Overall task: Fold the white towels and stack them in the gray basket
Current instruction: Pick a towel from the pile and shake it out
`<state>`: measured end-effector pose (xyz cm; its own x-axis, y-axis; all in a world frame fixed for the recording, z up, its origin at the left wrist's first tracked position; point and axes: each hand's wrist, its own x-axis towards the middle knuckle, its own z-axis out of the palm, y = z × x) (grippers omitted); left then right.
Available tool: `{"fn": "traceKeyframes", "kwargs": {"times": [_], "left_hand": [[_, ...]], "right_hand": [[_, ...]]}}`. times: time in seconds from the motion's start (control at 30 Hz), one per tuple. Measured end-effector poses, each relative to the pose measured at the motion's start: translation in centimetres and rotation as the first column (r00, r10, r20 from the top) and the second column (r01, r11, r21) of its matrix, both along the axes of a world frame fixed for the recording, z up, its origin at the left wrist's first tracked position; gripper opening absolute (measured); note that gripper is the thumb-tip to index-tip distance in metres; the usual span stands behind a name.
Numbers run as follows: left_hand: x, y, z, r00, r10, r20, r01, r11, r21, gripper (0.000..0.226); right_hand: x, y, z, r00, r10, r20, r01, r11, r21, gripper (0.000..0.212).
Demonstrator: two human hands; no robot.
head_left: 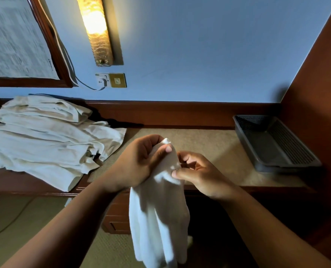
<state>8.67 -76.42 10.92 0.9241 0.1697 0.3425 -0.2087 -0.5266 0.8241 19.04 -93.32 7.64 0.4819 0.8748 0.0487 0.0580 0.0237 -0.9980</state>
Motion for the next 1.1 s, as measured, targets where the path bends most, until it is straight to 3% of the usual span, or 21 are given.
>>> {"fn": "traceKeyframes", "kwargs": {"times": [0.13,0.33,0.43,0.57,0.7,0.93,1.03,1.1], "left_hand": [[1.4,1.3,1.2,0.998,0.039,0.039,-0.045,0.982,0.181,0.034],[4.3,3.8,3.1,0.973,0.183,0.144,-0.228,0.874,0.428,0.037],[5.5,6.1,4.4,0.937,0.31,0.164,-0.35,0.819,0.454,0.042],[6.0,8.4,5.8,0.885,0.421,0.197,-0.463,0.757,0.461,0.034],[5.7,9.7,6.5,0.849,0.498,0.176,-0.517,0.713,0.473,0.031],[3.6,10.7,6.5,0.822,0.558,0.117,-0.55,0.723,0.417,0.033],[3.0,10.3,5.9,0.871,0.492,0.009,-0.486,0.857,0.171,0.03],[2.6,9.6,5.7,0.9,0.436,-0.018,-0.436,0.899,-0.038,0.026]], "right_hand": [[0.7,0.1,-1.2,0.997,0.071,-0.017,-0.071,0.997,0.014,0.021],[3.0,-0.1,-5.2,0.995,0.092,0.031,-0.082,0.963,-0.256,0.037],[4.4,-0.4,-7.5,0.978,0.067,0.197,0.007,0.937,-0.349,0.05],[5.4,-0.3,-8.2,0.894,0.036,0.446,0.184,0.879,-0.44,0.035],[6.4,0.3,-7.4,0.77,-0.004,0.638,0.343,0.846,-0.409,0.032],[7.9,0.9,-6.9,0.599,-0.029,0.8,0.55,0.741,-0.385,0.025],[7.9,1.5,-7.2,0.629,-0.074,0.774,0.568,0.724,-0.392,0.012],[7.1,2.1,-6.5,0.666,-0.134,0.734,0.535,0.772,-0.344,0.024]]}}
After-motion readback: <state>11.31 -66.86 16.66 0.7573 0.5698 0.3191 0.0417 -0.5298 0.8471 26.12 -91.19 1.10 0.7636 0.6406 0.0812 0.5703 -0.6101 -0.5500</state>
